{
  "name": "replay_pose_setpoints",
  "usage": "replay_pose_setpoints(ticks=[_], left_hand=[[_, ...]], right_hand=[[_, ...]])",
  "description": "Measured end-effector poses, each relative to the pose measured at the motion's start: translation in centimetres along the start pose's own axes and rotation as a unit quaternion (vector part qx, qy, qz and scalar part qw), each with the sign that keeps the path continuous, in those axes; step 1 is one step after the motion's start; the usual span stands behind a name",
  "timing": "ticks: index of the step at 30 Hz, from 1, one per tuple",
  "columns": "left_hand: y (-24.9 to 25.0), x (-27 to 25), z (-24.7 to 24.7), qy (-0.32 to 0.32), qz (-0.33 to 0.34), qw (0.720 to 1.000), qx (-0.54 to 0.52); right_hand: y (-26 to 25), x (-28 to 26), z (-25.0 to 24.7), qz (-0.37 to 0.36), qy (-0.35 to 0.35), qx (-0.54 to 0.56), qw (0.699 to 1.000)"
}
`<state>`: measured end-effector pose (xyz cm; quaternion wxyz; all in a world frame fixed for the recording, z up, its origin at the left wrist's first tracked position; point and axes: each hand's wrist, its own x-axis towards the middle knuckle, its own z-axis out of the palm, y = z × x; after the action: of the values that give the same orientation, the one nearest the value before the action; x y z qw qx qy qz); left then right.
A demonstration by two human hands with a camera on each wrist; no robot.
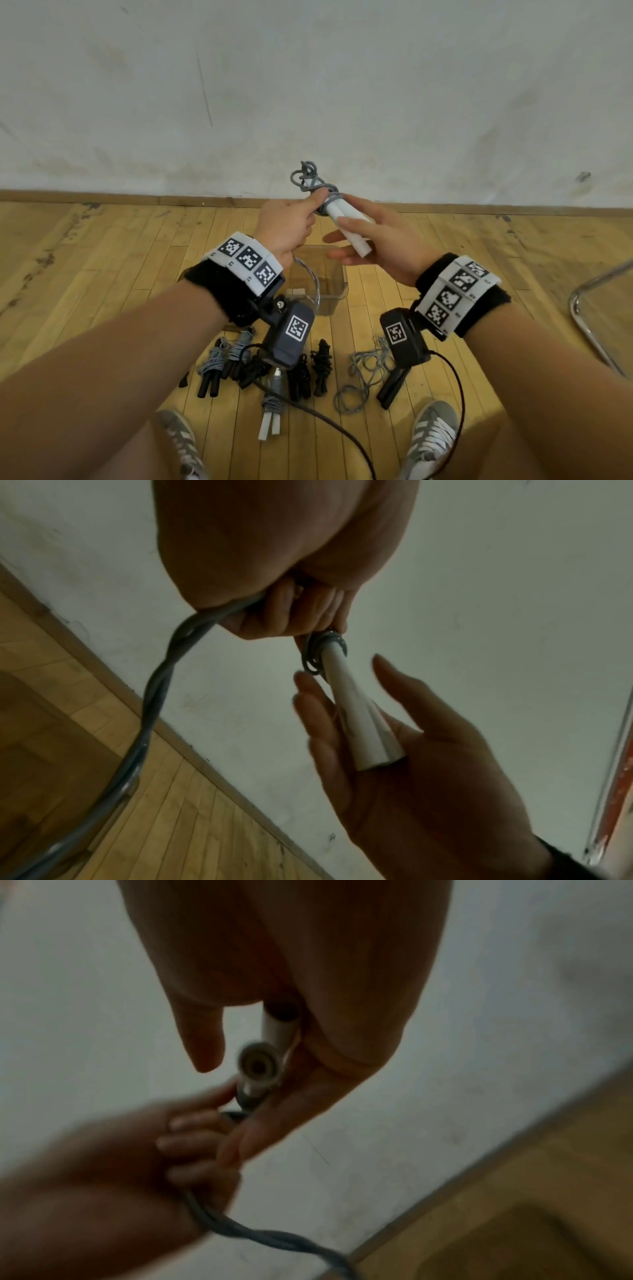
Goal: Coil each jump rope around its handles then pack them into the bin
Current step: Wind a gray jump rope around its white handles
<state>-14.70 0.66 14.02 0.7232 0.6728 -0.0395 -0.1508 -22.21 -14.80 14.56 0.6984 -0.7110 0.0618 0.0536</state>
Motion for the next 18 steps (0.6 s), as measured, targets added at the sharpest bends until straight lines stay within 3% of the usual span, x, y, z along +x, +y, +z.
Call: replay_pose_setpoints(ticks=[3,7,12,14,18], left_hand=[[0.1,-0.2,0.0,-0.027,0.031,0.999,-0.001],[-0.3,-0.6,0.0,-0.03,0.047,0.996,0.062],[-0.8,-0.5,-0.3,-0.048,0.096,0.972,0.208],[-0.9,-0.5,-0.2,-0.06,0.104,0.969,0.217],[-0.9,-0.7,0.2,-0.062,0.105,0.973,0.198]], right_hand=[[0.5,0.3,0.2,-0.01,-0.028,0.027,0.999],[1.1,1.3,-0.4,-0.076,0.047,-0.068,0.994],[1.4,1.4,-0.7,-0.096,0.116,-0.131,0.98],[1.4,1.5,-0.8,-0.102,0.133,-0.143,0.975],[1.6,1.5,-1.1,-0.138,0.166,-0.278,0.936]])
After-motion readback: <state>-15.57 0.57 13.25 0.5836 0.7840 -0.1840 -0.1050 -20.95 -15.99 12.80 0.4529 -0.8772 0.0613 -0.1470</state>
